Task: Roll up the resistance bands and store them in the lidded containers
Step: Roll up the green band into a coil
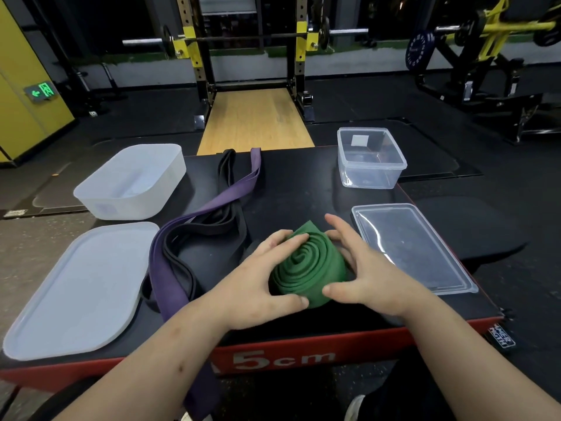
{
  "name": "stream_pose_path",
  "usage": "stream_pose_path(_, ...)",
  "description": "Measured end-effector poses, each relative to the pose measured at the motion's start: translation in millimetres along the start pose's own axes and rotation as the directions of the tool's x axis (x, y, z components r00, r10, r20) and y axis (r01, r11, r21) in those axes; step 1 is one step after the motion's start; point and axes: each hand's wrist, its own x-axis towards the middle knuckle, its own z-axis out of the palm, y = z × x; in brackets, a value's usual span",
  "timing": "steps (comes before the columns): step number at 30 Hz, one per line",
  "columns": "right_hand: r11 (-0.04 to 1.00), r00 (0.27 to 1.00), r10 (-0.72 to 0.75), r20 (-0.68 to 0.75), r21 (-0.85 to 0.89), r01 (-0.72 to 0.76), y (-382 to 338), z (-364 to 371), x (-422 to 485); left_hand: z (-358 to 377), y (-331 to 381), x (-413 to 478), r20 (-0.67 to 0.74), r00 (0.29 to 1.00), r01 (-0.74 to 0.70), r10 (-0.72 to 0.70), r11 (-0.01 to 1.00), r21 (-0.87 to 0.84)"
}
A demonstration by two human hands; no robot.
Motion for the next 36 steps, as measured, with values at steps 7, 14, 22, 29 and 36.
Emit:
stream_pose_path(7, 0.908, 0.987, 0.142, 0.071, -0.406, -0.101, 1, 3, 1, -4, 1, 8, 0.148, 0.988, -0.086, 0.038, 0.940, 0.331)
stream_pose_path(14, 0.924, 0.994, 0.072, 0.084, -0.381, -0.034, 1, 1, 2, 6, -3, 7, 0.187, 0.982, -0.099, 0.015, 0.886, 0.452)
stream_pose_path(22, 0.901, 1.000, 0.005, 0.017, -0.433, 0.003, 4, 8, 2, 14, 12, 12, 0.088, 0.996, -0.058, 0.017, 0.867, 0.496)
stream_pose_path(29, 0.888, 0.997, -0.074, 0.025, -0.454, 0.077, 5, 11, -7, 31, 16, 20, 0.019, 0.997, 0.048, -0.079, 0.755, 0.654)
stream_pose_path(36, 0.862, 0.997, -0.070, 0.034, -0.500, 0.078, 9, 13, -7, 28, 16, 25, 0.068, 0.989, 0.057, -0.130, 0.765, 0.642)
